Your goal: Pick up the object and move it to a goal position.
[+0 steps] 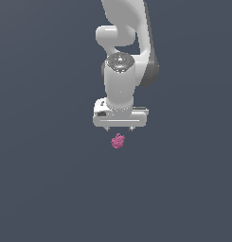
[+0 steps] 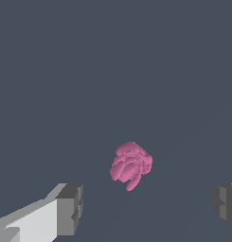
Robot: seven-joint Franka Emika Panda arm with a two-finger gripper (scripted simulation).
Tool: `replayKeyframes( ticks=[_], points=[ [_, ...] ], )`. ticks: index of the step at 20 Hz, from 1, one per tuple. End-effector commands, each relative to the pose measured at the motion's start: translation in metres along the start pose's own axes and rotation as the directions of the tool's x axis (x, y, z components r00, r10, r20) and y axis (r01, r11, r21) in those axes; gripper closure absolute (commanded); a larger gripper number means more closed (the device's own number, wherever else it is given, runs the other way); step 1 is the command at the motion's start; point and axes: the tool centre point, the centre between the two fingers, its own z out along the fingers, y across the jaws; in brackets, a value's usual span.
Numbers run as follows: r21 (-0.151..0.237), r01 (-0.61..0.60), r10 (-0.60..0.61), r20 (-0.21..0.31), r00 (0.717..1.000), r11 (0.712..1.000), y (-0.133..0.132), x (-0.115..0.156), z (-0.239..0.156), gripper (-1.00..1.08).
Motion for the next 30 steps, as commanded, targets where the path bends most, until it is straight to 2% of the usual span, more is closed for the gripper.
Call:
replayKeyframes(
  ticks=[1, 10, 17, 24, 30],
  points=[
    [0.000, 0.000, 0.000, 0.000, 1.000, 1.000, 0.000, 0.000, 0.000, -0.92],
    [0.000, 0.049, -0.049, -0.032, 0.998, 0.999, -0.003, 0.010, -0.009, -0.92],
    [0.000, 0.047, -0.047, -0.032, 0.998, 0.999, -0.003, 0.010, -0.009, -0.92],
    [0.002, -0.024, 0.024, -0.026, 0.999, 1.000, -0.002, 0.007, 0.002, -0.92],
    [0.003, -0.136, 0.137, -0.016, 0.991, 0.991, -0.002, 0.002, 0.018, -0.92]
  ],
)
